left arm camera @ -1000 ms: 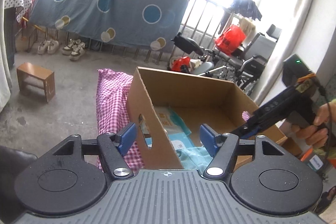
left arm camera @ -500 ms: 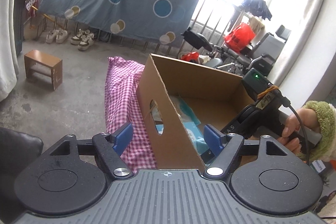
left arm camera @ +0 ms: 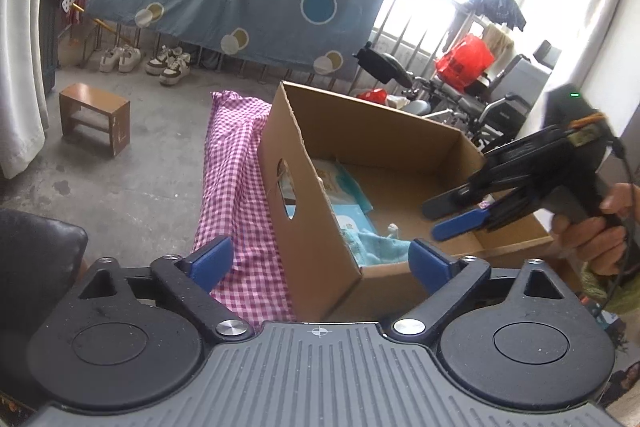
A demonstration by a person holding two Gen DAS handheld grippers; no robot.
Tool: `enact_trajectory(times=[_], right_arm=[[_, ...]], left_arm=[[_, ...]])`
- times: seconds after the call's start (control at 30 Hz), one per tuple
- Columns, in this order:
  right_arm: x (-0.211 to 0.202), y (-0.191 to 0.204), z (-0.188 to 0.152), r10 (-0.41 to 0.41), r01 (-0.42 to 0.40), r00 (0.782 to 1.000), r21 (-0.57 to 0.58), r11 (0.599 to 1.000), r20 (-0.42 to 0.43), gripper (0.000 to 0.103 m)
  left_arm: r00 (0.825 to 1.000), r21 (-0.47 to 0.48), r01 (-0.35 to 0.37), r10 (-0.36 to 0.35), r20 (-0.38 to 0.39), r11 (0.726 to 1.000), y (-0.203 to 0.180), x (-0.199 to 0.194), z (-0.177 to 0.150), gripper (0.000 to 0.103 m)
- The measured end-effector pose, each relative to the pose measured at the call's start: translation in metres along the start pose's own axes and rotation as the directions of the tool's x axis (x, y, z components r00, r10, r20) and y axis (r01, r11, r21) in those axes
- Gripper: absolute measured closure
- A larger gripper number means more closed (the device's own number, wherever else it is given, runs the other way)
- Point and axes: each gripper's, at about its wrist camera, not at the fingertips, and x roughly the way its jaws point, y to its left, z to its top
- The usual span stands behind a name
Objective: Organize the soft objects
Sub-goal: 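Move the right gripper back to the pile and grasp the ZONSEN wipes pack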
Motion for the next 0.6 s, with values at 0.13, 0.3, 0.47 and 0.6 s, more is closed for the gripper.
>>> enact_trajectory(times=[0.13, 0.3, 0.47, 0.6], right_arm=[[-0.051, 0.001, -0.032, 0.096, -0.093, 0.986, -0.028, 0.995, 0.138, 0.04], [-0.086, -0.012, -0.083, 0.172, -0.172, 0.948, -0.023, 0.985, 0.268, 0.027], [-0.089, -0.039, -0.127, 0.154, -0.177, 0.928, 0.039, 0.983, 0.338, 0.027], [-0.08, -0.053, -0.152, 0.068, -0.103, 0.929, 0.076, 0.992, 0.365, 0.027]], left_arm=[[1.0, -0.001, -0.001, 0.001, 0.009, 1.0, -0.007, -0.011, -0.004, 0.004], [1.0, -0.004, 0.019, -0.019, -0.01, 1.0, -0.017, -0.02, -0.012, 0.001], [0.996, 0.006, 0.055, -0.054, -0.078, 0.998, -0.029, -0.018, -0.027, 0.001], [0.979, 0.014, 0.117, -0.113, -0.17, 0.993, -0.038, -0.005, -0.045, 0.001]])
